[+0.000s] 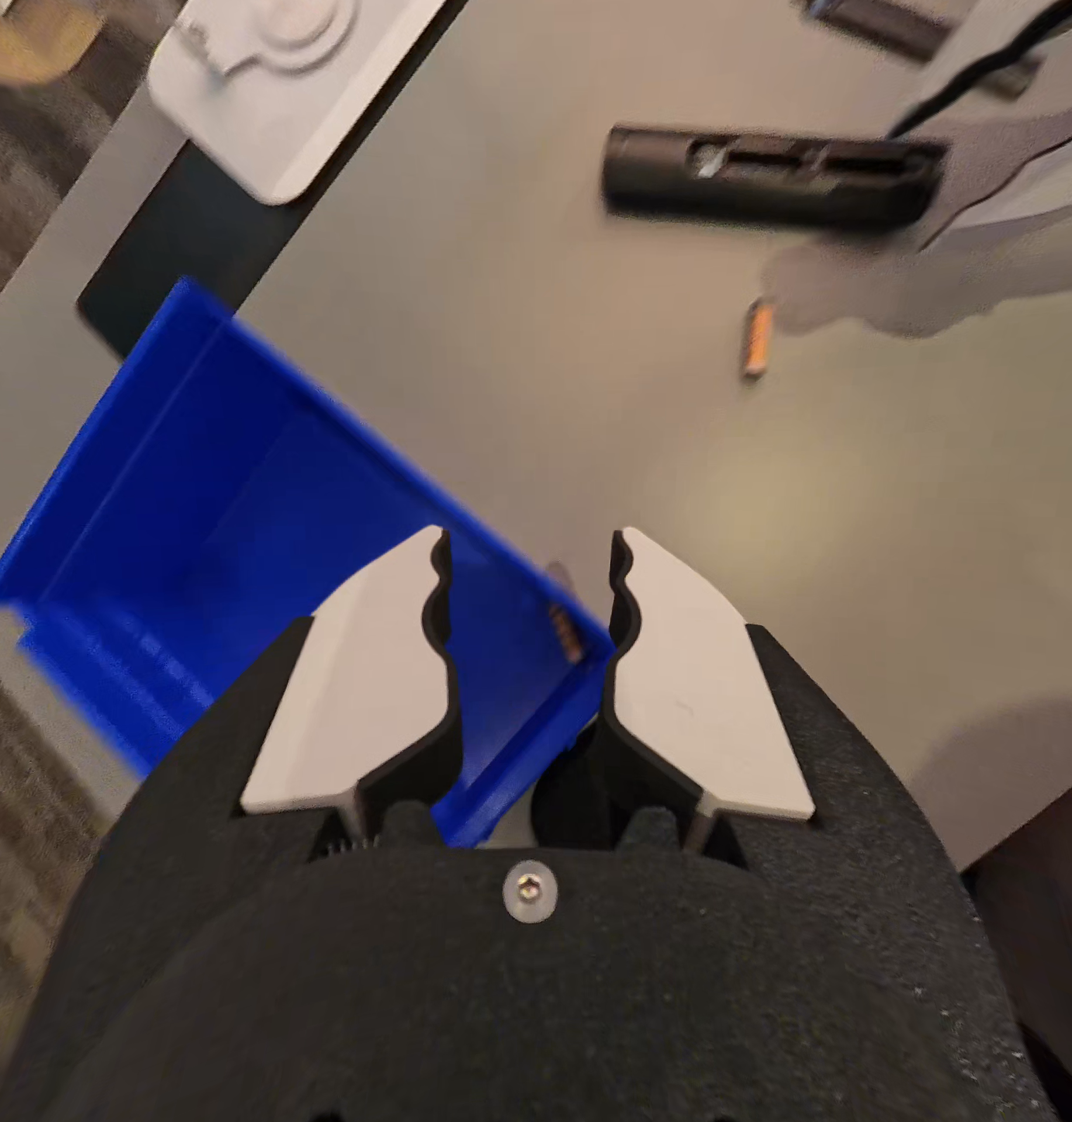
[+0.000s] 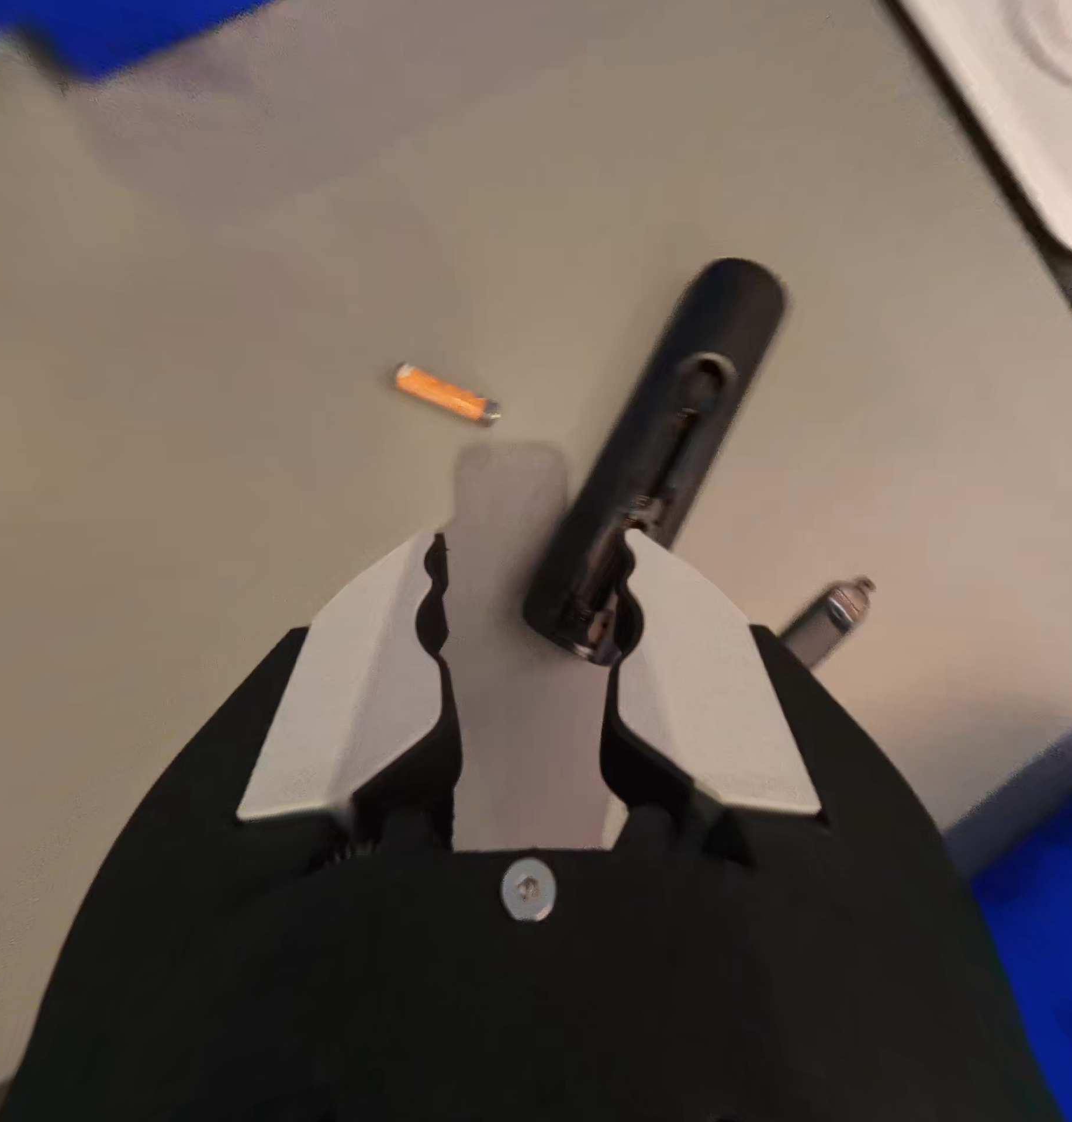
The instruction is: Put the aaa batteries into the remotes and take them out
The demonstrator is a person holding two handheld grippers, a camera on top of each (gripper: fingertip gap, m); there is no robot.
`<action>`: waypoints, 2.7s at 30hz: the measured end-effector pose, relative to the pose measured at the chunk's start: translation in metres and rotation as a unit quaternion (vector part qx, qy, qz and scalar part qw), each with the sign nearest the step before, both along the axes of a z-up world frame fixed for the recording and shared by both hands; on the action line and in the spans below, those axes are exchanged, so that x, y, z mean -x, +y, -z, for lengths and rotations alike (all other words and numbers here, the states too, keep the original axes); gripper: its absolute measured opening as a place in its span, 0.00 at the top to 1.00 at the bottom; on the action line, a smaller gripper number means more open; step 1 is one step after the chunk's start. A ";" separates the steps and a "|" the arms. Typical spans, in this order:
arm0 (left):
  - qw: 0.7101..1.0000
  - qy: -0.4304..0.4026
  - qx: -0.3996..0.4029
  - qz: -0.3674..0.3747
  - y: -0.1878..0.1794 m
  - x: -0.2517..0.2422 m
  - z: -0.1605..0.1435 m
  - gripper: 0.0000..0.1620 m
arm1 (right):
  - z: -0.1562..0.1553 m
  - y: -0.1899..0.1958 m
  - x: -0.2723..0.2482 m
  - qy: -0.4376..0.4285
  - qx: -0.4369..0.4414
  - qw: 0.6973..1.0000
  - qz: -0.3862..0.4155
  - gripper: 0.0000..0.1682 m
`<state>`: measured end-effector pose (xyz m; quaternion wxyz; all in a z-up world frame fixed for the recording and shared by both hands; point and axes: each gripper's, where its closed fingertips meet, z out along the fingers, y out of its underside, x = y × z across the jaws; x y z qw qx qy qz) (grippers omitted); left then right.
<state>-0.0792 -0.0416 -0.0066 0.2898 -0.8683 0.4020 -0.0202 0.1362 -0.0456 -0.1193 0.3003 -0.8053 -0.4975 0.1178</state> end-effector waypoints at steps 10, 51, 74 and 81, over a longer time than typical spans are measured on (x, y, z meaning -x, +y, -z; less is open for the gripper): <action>0.988 0.078 0.130 0.013 -0.018 0.103 0.078 0.63 | 0.032 -0.008 0.042 -0.043 -0.015 0.995 -0.084 0.77; 0.955 0.074 0.279 -0.067 -0.001 0.087 0.145 0.62 | 0.040 -0.002 0.036 -0.094 -0.033 0.992 -0.076 0.76; 0.902 0.033 0.373 -0.216 -0.027 0.080 0.149 0.78 | 0.035 -0.007 0.034 -0.098 -0.040 0.991 -0.082 0.76; 0.928 0.137 0.280 -0.202 -0.011 0.098 0.152 0.94 | 0.034 -0.010 0.034 -0.096 -0.040 0.991 -0.086 0.76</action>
